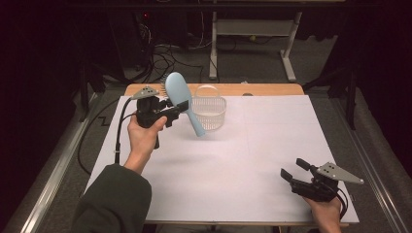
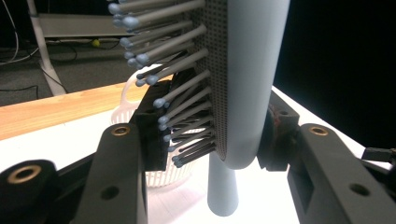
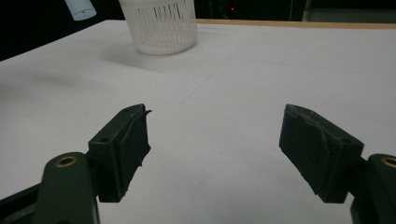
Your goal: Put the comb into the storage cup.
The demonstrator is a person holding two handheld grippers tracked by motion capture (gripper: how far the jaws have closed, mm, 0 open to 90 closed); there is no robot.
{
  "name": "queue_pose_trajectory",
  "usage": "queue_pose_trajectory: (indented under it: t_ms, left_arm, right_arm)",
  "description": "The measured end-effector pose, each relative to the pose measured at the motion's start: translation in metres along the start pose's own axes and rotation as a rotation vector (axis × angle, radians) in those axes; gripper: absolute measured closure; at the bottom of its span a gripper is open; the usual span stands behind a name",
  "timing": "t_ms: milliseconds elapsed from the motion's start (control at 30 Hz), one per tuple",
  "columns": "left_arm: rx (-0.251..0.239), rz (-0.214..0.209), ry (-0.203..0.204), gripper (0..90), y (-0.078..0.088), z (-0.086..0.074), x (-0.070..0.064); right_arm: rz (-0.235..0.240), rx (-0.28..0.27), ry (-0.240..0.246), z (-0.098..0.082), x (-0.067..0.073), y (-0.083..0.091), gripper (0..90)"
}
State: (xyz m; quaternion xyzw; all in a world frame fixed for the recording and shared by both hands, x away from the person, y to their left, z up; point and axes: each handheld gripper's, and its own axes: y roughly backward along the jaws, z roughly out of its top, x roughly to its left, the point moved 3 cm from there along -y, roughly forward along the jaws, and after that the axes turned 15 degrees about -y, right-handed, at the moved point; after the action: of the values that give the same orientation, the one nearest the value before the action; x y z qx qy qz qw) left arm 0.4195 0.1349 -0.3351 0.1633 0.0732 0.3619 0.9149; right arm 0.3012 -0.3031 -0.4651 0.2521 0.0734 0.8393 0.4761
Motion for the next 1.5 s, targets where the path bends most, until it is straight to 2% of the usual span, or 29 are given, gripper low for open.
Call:
queue_pose_trajectory:
  t_ms: [967, 1500]
  left_arm:
    - [0.008, 0.016, -0.007, 54.3, -0.023, 0.024, 0.007]
    - [0.001, 0.056, 0.038, 54.3, -0.037, 0.026, 0.023]
  right_arm:
    - [0.004, 0.001, -0.003, 0.0, 0.0, 0.0, 24.8]
    - [0.005, 0.001, -0.003, 0.0, -0.001, 0.0, 24.8]
